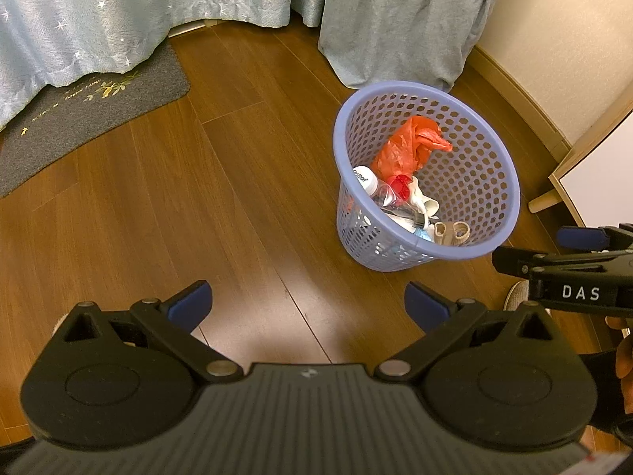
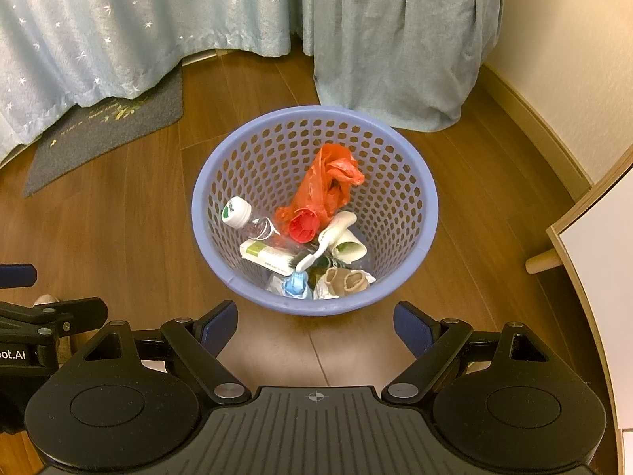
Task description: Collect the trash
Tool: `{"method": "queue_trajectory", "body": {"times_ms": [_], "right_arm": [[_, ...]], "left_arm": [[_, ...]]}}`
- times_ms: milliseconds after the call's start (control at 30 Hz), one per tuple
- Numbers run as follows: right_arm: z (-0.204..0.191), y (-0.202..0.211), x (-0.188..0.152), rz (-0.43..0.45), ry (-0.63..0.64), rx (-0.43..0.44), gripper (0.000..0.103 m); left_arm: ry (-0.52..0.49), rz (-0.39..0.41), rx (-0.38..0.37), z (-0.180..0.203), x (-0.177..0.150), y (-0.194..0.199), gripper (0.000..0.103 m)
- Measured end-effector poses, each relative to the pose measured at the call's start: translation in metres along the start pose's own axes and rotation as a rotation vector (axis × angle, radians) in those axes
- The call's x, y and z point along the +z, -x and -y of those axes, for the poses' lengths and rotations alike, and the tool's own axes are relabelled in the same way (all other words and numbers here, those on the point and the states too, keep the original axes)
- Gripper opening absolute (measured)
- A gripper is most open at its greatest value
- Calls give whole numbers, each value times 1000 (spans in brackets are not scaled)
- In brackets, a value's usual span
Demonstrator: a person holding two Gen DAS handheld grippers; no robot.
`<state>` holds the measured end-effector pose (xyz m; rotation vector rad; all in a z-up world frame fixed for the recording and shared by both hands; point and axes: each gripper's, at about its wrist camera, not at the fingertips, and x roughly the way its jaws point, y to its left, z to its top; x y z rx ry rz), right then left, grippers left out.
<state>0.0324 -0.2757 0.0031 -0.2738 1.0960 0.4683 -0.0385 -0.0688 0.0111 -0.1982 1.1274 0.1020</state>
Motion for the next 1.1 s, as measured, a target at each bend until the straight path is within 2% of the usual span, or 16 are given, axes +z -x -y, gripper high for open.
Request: {"method": "queue_trajectory", "body": {"times_ms": [867,1100], "right_arm": [[-1,0,-1,-9,14,3,84],[-2,0,-2,-8,16,4,84]], "left_arm": [[-10,5,9,-4,0,0,102],[23,3,0,-6,0,0,102]]}}
